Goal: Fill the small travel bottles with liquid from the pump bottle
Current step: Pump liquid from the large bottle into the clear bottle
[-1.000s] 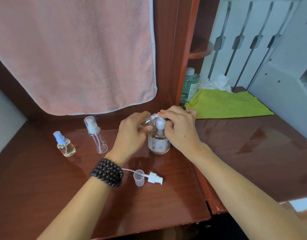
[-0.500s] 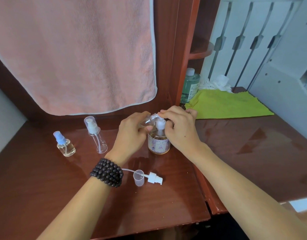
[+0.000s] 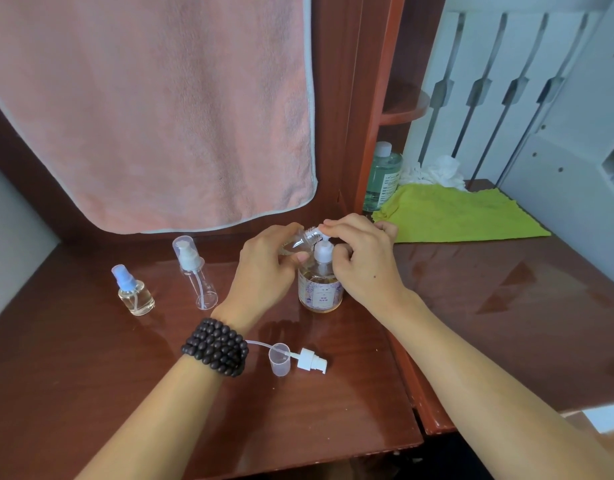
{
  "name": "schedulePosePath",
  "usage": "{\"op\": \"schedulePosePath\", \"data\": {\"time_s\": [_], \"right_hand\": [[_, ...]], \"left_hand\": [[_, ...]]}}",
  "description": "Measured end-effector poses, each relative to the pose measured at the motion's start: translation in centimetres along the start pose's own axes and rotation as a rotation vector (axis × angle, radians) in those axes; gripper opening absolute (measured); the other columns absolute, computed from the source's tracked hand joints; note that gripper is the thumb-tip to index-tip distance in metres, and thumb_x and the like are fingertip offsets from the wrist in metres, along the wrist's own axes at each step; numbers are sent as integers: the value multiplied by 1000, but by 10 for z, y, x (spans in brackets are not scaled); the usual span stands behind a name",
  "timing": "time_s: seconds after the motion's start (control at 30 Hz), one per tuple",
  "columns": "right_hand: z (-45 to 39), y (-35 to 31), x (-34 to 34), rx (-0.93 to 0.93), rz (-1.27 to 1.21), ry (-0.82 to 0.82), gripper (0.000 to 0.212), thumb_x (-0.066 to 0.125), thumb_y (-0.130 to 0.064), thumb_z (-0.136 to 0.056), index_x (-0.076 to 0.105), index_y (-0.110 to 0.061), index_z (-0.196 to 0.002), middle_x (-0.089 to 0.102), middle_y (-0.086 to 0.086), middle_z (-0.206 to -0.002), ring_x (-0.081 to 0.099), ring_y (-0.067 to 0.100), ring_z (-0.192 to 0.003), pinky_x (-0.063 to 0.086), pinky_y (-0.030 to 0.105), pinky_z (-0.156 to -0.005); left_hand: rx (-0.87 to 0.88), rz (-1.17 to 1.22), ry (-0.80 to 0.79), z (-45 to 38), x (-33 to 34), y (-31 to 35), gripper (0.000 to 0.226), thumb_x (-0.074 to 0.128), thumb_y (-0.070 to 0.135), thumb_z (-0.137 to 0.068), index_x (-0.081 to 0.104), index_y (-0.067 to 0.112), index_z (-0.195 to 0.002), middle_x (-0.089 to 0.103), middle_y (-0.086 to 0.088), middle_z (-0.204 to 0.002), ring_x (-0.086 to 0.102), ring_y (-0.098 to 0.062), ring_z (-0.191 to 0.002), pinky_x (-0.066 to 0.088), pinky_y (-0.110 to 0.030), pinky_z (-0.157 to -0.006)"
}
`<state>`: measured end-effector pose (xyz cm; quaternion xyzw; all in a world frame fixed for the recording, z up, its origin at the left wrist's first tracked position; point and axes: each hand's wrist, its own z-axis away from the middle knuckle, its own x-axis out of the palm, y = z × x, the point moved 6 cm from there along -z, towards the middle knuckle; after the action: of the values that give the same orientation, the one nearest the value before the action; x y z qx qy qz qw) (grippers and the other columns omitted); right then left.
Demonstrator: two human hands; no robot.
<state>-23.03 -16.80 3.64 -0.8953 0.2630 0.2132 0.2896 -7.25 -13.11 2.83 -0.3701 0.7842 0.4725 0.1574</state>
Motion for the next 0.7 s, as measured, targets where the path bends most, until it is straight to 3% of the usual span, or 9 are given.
{"op": "schedulePosePath", "data": {"time_s": [0.2, 0.43, 0.7], "right_hand": [[2, 3, 6, 2, 23, -31, 48, 36, -11, -71, 79, -23, -91, 71, -11, -95, 64, 10, -89, 27, 39, -83], [0, -1, 0, -6, -5, 11, 47, 49, 2, -68, 79, -21, -96, 73, -9, -105, 62, 7, -95, 29, 42, -84], [1, 1, 3, 12, 11, 1, 49, 37, -8, -70, 79, -22, -92, 72, -10, -97, 65, 10, -89, 31, 44, -82]], "left_hand": [[-19, -8, -25, 4, 6, -4, 35, 76, 7, -83, 70, 14, -117, 69, -2, -98, 62, -16, -91, 46, -29, -87], [1, 1, -10, 1, 0, 1, 38, 76, 8, -83, 69, 16, -120, 70, 1, -102, 63, -15, -94, 46, -28, -87], [-3, 3, -19, 1, 3, -2, 36, 76, 6, -83, 70, 14, -119, 71, -3, -104, 65, -19, -95, 50, -33, -88]]}}
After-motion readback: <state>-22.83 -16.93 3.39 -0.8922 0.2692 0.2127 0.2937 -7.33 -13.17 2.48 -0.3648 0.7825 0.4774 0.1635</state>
